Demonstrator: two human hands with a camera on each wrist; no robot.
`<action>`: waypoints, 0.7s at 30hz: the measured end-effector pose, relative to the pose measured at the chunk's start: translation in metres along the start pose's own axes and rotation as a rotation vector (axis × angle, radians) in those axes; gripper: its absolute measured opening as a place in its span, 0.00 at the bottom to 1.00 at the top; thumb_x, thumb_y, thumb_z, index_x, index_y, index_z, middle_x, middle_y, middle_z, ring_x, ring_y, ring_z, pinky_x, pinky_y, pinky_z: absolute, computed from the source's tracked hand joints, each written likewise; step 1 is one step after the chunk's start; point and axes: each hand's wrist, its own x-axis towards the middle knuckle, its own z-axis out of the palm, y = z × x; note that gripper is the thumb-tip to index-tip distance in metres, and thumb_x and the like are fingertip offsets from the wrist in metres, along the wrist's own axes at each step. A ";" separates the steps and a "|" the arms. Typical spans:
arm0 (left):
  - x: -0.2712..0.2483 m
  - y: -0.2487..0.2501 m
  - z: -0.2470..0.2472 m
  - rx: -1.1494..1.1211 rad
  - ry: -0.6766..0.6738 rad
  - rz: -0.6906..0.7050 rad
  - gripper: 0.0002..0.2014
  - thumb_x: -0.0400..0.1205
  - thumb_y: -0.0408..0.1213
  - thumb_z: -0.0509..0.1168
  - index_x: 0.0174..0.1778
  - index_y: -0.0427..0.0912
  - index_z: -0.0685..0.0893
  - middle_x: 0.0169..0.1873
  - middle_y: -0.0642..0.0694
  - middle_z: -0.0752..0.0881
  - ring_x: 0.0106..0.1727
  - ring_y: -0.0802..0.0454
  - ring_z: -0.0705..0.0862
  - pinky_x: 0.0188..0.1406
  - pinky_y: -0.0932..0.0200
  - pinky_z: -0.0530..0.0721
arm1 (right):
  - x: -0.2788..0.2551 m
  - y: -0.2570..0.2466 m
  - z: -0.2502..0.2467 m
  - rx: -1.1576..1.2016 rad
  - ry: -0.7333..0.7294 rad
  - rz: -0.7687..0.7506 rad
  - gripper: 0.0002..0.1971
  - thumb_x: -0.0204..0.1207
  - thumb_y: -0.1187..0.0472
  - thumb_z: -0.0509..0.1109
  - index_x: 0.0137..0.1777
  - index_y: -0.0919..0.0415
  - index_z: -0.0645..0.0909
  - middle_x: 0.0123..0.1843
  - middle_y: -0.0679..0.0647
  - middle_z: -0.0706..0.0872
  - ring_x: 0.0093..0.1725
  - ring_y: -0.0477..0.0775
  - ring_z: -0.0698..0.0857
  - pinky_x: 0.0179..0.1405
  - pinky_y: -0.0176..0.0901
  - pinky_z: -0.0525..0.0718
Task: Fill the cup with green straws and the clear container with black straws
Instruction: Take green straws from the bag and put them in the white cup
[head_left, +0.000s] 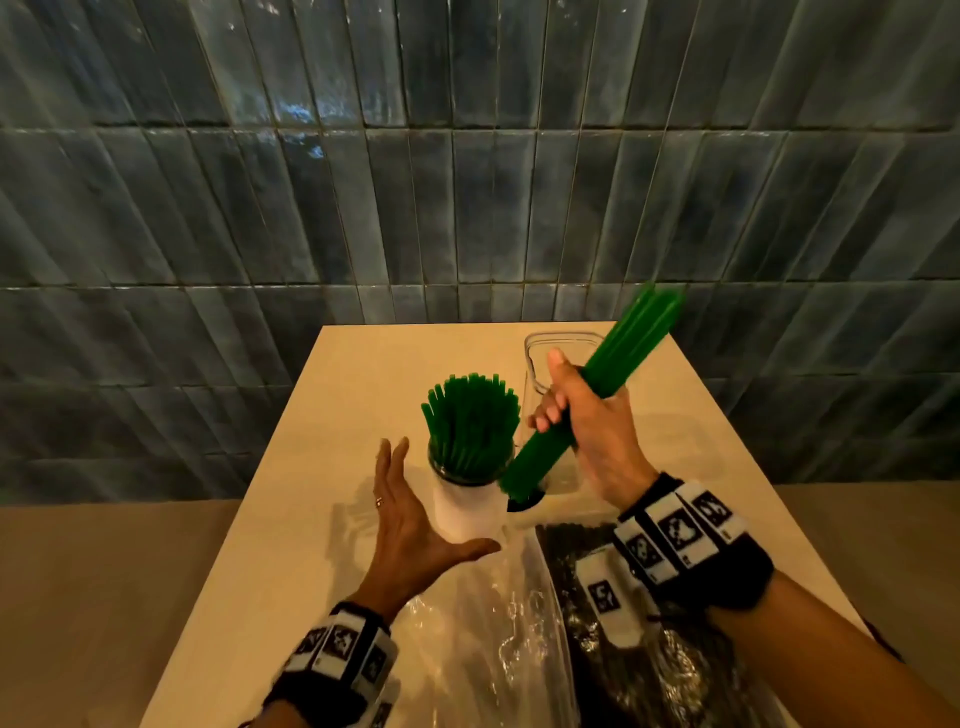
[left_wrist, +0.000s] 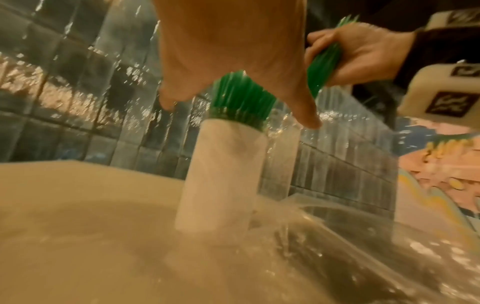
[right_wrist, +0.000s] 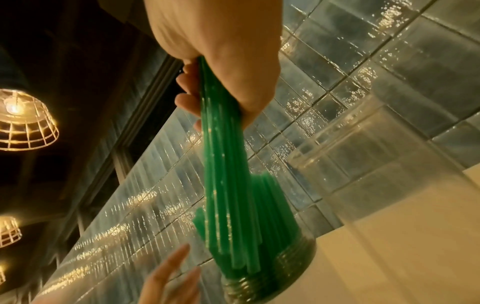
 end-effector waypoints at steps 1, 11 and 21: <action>0.007 -0.002 0.003 -0.034 -0.031 -0.058 0.70 0.48 0.70 0.77 0.77 0.58 0.37 0.81 0.49 0.45 0.82 0.52 0.47 0.79 0.54 0.51 | 0.005 0.001 0.004 -0.030 -0.012 0.001 0.26 0.80 0.55 0.66 0.17 0.54 0.72 0.17 0.49 0.74 0.20 0.51 0.77 0.38 0.50 0.85; 0.049 -0.003 0.025 -0.165 -0.021 -0.201 0.54 0.56 0.48 0.85 0.76 0.46 0.62 0.64 0.51 0.81 0.59 0.55 0.80 0.55 0.61 0.80 | 0.031 0.023 0.045 -0.402 -0.079 -0.088 0.21 0.78 0.52 0.67 0.25 0.60 0.76 0.27 0.53 0.82 0.32 0.48 0.84 0.44 0.40 0.83; 0.053 -0.008 0.026 -0.158 -0.020 -0.264 0.51 0.52 0.52 0.85 0.71 0.47 0.69 0.60 0.51 0.83 0.57 0.51 0.83 0.55 0.53 0.85 | 0.059 0.029 0.053 -0.301 0.069 -0.237 0.08 0.77 0.60 0.70 0.49 0.65 0.80 0.30 0.54 0.81 0.28 0.40 0.81 0.32 0.31 0.81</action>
